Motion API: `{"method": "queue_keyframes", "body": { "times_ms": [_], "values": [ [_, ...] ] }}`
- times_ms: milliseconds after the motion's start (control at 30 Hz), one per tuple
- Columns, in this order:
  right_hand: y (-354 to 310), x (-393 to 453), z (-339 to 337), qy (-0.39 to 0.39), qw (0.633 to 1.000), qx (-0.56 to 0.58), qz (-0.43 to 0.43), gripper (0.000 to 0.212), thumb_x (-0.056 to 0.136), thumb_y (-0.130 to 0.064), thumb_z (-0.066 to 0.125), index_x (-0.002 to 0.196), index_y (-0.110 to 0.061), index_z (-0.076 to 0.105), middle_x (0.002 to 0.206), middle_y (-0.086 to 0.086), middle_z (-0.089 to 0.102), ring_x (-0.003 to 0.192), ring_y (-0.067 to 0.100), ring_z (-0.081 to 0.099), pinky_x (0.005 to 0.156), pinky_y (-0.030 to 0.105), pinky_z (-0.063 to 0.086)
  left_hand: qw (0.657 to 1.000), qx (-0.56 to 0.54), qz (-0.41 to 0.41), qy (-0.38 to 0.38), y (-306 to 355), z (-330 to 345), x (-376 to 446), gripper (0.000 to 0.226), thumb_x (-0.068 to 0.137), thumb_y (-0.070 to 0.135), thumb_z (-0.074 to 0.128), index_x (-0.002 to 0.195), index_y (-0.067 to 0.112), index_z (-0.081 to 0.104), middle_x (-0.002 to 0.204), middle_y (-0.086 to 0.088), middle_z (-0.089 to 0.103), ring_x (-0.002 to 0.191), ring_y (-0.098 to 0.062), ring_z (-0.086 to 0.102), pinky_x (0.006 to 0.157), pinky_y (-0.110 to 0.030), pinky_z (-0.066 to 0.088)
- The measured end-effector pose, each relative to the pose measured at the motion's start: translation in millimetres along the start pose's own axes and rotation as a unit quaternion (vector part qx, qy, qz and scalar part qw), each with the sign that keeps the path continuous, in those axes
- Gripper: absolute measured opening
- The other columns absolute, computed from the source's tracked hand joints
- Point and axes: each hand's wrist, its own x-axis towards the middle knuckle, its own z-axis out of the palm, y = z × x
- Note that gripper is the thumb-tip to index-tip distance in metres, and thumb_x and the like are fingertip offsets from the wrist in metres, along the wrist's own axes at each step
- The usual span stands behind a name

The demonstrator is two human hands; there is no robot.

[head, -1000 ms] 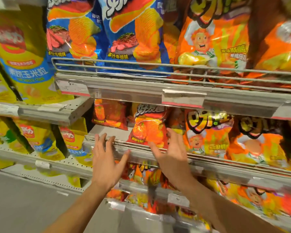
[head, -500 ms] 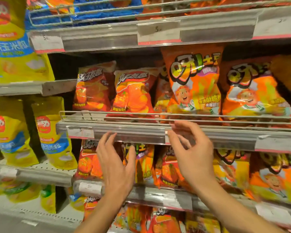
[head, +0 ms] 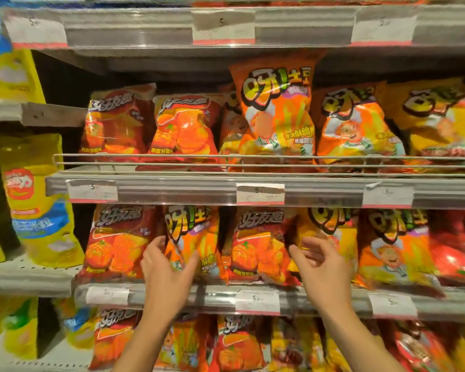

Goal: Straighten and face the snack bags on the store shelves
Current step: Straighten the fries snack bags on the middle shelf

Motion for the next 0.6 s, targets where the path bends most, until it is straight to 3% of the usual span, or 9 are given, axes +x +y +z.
{"method": "queue_keyframes", "body": {
  "times_ms": [167,300,400,600],
  "values": [
    [7.3,-3.9,17.2,-0.061,0.994,-0.092,0.012,0.056,0.087,-0.040,0.078,0.134,-0.015,0.060,0.128,0.005,0.066,0.121,0.024,0.060,0.107,0.046,0.048,0.997,-0.016,-0.003,-0.077,-5.6,-8.8,10.9,0.080,0.083,0.038,0.078,0.145,0.014,0.033,0.145,-0.006,0.043,0.134,-0.024,0.039,0.110,-0.042,0.036],
    [3.8,5.2,35.6,-0.114,0.980,-0.160,0.019,0.095,0.082,-0.056,0.076,0.156,-0.012,0.036,0.153,0.008,0.049,0.140,0.027,0.046,0.115,0.048,0.039,0.992,-0.028,-0.013,-0.124,-7.7,-9.4,22.1,0.103,0.074,0.047,0.082,0.153,0.016,0.023,0.154,-0.005,0.037,0.139,-0.022,0.038,0.112,-0.039,0.034],
    [4.5,15.9,46.3,-0.147,0.972,-0.182,0.035,0.112,0.074,-0.066,0.077,0.159,-0.011,0.028,0.155,0.009,0.046,0.143,0.028,0.044,0.115,0.048,0.040,0.987,-0.051,-0.032,-0.151,-11.3,-11.3,36.9,0.114,0.067,0.049,0.085,0.155,0.018,0.019,0.152,-0.001,0.039,0.136,-0.018,0.040,0.111,-0.037,0.035],
    [7.6,41.6,56.7,-0.175,0.965,-0.172,0.091,0.130,0.055,-0.072,0.085,0.153,-0.006,0.030,0.144,0.009,0.056,0.131,0.029,0.055,0.106,0.044,0.049,0.970,-0.081,-0.079,-0.215,-26.0,-7.8,61.5,0.122,0.056,0.049,0.090,0.151,0.020,0.020,0.109,0.024,0.053,0.093,0.005,0.053,0.074,-0.013,0.040]
  ]
}}
